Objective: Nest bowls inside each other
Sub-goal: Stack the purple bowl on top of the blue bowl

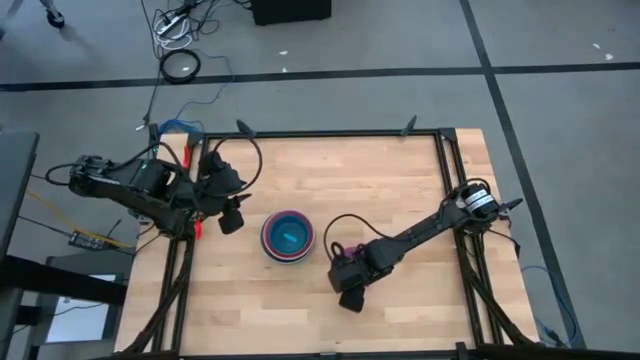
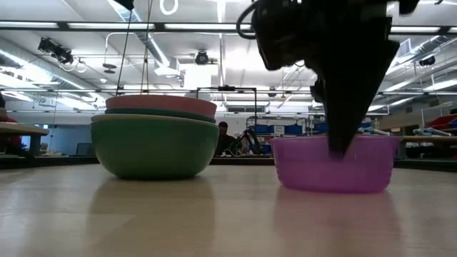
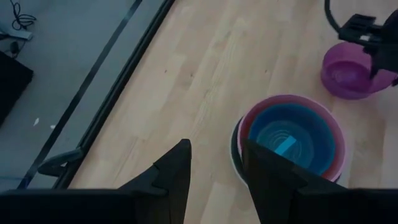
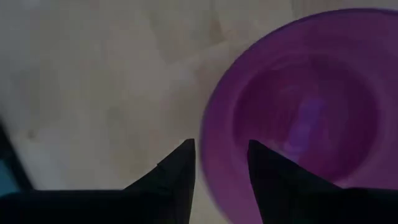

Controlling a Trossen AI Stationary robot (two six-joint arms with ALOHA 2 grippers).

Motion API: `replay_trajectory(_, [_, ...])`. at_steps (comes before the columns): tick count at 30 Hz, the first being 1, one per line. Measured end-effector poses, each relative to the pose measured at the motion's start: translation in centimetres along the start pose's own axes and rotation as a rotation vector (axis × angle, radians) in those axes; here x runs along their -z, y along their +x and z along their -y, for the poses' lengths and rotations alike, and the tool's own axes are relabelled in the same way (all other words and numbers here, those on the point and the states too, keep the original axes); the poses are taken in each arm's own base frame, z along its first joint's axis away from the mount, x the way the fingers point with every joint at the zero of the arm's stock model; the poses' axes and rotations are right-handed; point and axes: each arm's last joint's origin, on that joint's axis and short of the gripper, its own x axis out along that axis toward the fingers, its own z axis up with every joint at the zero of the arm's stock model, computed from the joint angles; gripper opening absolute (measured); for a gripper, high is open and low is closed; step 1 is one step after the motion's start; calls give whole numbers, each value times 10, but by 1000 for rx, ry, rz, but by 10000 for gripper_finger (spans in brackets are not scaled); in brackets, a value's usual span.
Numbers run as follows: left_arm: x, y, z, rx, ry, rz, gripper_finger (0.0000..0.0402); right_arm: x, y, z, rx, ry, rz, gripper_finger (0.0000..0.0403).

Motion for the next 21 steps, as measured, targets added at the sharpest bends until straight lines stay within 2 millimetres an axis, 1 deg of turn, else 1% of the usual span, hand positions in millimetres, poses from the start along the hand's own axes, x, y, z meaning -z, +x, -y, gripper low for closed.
replay_trajectory(4, [0, 0, 0, 1, 1, 1, 152, 3, 16, 12, 53, -22, 33, 132])
replay_trajectory(7, [0, 0, 0, 1, 1, 2, 152, 3, 25, 21, 61, -32, 52, 116])
replay_trajectory(9, [0, 0, 0, 1, 0, 2, 152, 2, 26, 22, 51, -45, 62, 86])
replay_trajectory(11, [0, 0, 0, 1, 1, 1, 152, 1, 24, 20, 45, -82, 50, 38])
replay_trajectory(12, [0, 0, 0, 0, 1, 2, 152, 0, 21, 17, 40, -109, 47, 20])
replay_trajectory(13, [0, 0, 0, 0, 1, 1, 152, -1, 17, 13, 34, -129, 52, 12])
replay_trajectory(16, [0, 0, 0, 0, 1, 2, 152, -6, -2, 3, 65, -162, 53, 4])
replay_trajectory(18, [0, 0, 0, 1, 0, 3, 152, -13, -21, -6, 98, -203, 84, 2])
replay_trajectory(21, [-1, 0, 0, -4, -6, 9, 152, -35, -54, -17, 87, -263, 194, 1])
